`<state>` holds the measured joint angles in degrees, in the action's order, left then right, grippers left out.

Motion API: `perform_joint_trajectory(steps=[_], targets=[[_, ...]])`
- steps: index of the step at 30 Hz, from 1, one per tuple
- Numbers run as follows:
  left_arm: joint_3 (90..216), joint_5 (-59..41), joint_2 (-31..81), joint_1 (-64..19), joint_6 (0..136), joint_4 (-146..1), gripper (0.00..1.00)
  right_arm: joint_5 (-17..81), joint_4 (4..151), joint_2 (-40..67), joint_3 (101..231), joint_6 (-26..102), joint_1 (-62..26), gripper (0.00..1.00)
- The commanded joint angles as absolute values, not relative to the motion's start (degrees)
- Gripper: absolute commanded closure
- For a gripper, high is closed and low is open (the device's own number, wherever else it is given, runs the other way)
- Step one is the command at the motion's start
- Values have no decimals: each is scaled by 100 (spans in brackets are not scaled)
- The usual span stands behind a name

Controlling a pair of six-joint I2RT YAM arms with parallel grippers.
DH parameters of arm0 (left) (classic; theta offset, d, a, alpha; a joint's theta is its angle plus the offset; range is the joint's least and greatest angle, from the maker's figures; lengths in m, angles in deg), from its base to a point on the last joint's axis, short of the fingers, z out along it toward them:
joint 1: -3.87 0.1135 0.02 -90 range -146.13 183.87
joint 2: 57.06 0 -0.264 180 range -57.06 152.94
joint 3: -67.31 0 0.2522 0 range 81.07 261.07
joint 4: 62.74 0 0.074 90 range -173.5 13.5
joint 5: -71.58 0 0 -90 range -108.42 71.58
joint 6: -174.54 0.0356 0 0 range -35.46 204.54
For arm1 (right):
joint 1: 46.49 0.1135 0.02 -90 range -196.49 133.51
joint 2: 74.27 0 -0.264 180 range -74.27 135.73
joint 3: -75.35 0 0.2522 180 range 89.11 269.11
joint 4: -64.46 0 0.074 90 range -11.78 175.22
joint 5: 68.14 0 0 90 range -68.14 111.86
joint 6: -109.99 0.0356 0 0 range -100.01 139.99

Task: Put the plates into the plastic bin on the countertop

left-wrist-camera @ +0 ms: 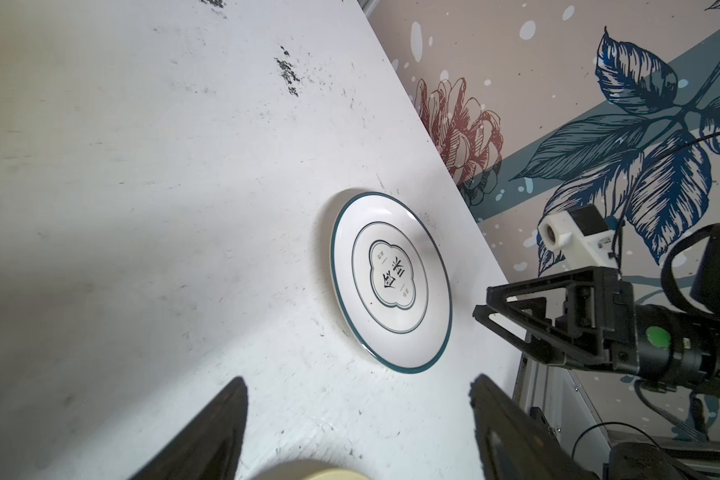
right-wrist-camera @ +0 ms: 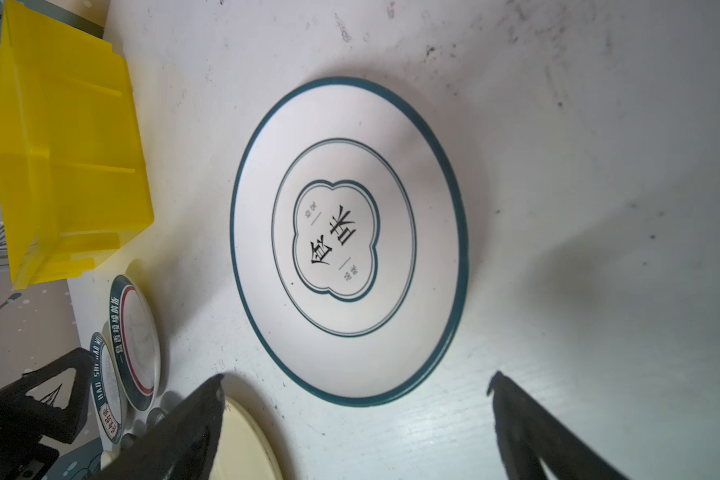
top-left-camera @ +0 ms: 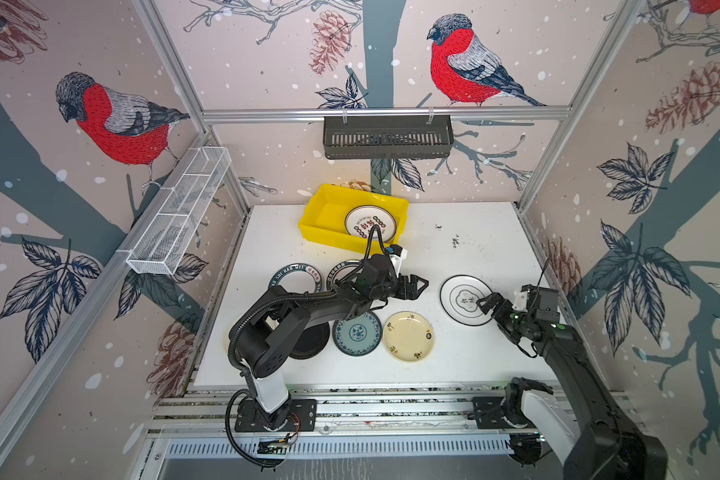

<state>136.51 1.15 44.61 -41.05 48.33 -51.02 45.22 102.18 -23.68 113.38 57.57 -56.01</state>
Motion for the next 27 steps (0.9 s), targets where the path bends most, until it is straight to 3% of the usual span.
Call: perform_joint_trajectory(steps=[1,7,11,14,27], targets=[[13773,260,4564,-4161,4730,-4960,17,4558,10088,-2349,11162,5846,-5607,6],[13793,217,4552,-4192,4701,-5004,17,4677,9918,-2146,11041,5838,-5616,20],[13793,203,4542,-4192,4701,-5043,17,4927,9352,-2010,10823,5978,-5621,46],[13793,210,4520,-4192,4721,-5103,17,4896,9133,-1924,10723,6099,-5629,53],[13705,102,4266,-4196,4894,-4978,18,4720,8267,-1618,10392,6429,-5869,61]])
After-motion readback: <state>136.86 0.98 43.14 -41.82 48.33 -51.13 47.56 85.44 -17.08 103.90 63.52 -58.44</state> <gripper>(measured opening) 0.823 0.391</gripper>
